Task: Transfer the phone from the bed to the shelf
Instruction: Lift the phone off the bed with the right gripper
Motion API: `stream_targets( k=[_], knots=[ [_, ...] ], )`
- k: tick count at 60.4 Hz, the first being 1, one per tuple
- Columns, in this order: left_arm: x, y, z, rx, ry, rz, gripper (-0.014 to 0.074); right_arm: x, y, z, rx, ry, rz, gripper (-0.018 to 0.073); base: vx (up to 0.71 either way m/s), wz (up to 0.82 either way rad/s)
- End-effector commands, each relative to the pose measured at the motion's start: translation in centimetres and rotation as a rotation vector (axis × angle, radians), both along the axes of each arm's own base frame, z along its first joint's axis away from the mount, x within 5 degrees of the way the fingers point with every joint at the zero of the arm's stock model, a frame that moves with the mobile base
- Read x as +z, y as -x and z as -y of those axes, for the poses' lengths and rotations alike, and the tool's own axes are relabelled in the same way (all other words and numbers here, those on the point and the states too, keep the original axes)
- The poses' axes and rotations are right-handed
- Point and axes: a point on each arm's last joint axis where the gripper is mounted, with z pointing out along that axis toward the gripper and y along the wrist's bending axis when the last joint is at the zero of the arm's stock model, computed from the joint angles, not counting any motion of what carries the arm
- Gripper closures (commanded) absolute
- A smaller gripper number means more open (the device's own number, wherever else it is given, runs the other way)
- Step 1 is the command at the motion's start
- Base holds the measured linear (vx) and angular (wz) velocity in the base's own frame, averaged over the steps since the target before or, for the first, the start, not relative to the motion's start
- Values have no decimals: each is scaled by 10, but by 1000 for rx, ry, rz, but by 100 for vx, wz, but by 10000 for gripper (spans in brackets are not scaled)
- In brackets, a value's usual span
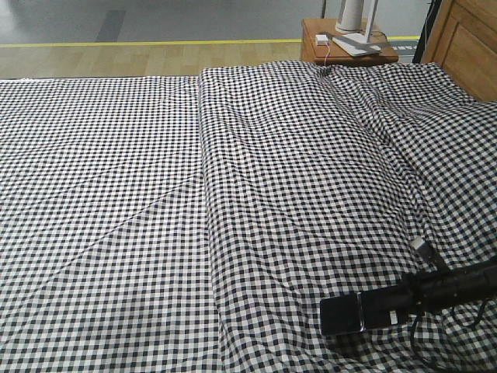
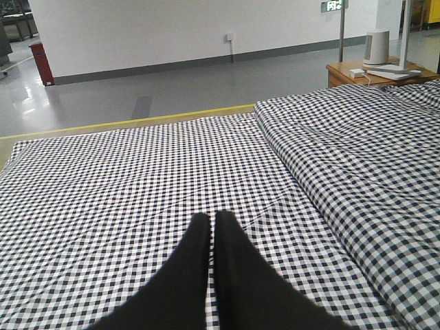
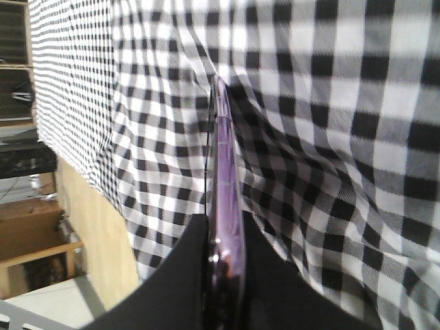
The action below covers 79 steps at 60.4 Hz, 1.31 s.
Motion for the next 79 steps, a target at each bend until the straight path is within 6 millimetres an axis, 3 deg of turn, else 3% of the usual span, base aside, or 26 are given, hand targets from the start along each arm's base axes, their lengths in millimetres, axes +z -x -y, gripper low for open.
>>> stream_targets(
  k=[1, 27, 41, 53, 65, 79],
  knots=[
    [15, 1, 0, -5, 12, 106, 595, 57, -13, 0, 24, -100, 56, 563, 0, 0],
    [15, 1, 0, -5, 12, 106, 595, 168, -9, -10, 14, -29, 252, 562, 0, 0],
    [15, 1, 0, -5, 12, 106, 595, 237, -10, -60, 152, 15, 425, 562, 0, 0],
    [15, 1, 0, -5, 12, 106, 595, 289, 2, -108, 282, 31, 568, 562, 0, 0],
    [15, 1, 0, -5, 12, 106, 595, 336, 24, -141, 344, 34, 663, 562, 0, 0],
    [15, 1, 0, -5, 12, 106, 595, 386, 65, -186, 464, 11, 800, 562, 0, 0]
  ],
)
